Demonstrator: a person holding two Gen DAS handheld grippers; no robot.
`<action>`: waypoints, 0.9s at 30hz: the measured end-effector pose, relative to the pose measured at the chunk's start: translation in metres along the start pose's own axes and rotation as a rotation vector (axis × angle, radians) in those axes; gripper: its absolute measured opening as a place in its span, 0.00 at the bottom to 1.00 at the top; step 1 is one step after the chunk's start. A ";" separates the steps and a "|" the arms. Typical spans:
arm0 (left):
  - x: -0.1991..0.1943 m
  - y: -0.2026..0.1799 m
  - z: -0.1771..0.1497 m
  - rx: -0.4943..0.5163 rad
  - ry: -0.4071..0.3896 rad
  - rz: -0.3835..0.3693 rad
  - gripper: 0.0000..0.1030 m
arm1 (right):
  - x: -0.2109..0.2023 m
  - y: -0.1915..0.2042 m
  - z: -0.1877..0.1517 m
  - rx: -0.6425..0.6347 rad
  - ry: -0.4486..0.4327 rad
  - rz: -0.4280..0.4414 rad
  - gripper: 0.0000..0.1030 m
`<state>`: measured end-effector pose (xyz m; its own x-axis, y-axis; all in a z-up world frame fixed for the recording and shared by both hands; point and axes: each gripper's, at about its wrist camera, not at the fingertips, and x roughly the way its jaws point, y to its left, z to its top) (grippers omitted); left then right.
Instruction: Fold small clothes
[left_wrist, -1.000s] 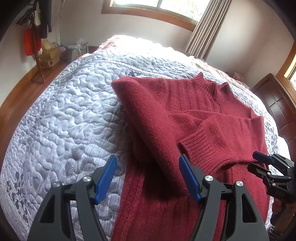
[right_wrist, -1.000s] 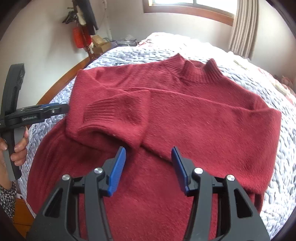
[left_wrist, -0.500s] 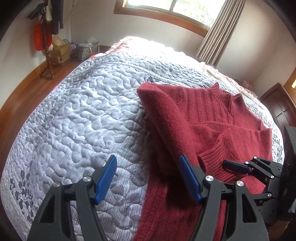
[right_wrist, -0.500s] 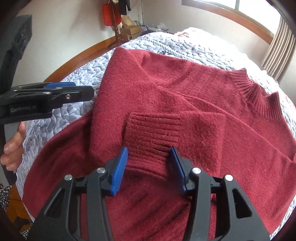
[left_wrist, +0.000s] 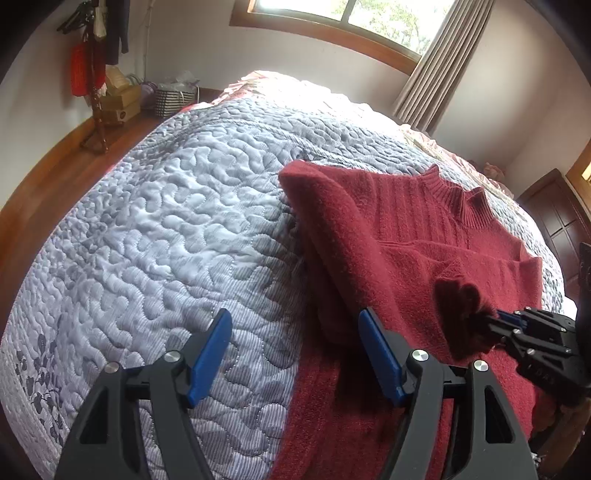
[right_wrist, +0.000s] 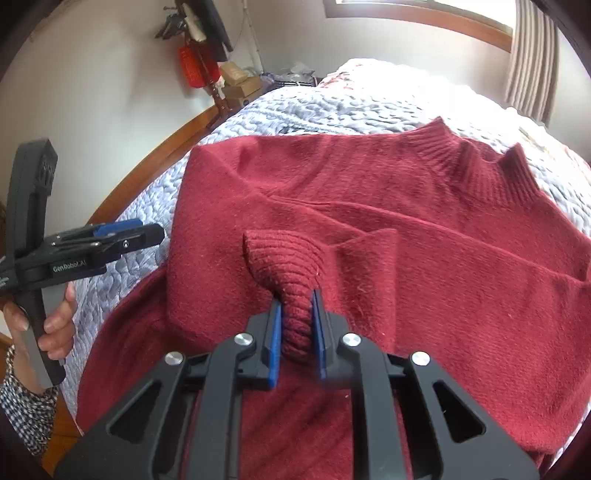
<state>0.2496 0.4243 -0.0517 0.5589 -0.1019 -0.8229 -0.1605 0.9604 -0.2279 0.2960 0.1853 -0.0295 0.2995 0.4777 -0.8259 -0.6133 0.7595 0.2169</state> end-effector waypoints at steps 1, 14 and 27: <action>0.001 -0.002 0.000 0.002 0.001 -0.002 0.70 | -0.007 -0.009 -0.002 0.019 -0.010 -0.001 0.13; 0.005 -0.028 -0.001 0.065 -0.010 0.018 0.70 | -0.053 -0.135 -0.045 0.341 -0.055 -0.163 0.25; -0.012 0.002 -0.027 0.135 -0.028 0.126 0.72 | -0.050 -0.167 -0.053 0.486 -0.092 0.071 0.58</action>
<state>0.2209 0.4202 -0.0560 0.5638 0.0270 -0.8254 -0.1212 0.9914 -0.0503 0.3446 0.0111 -0.0524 0.3465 0.5558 -0.7556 -0.2297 0.8313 0.5062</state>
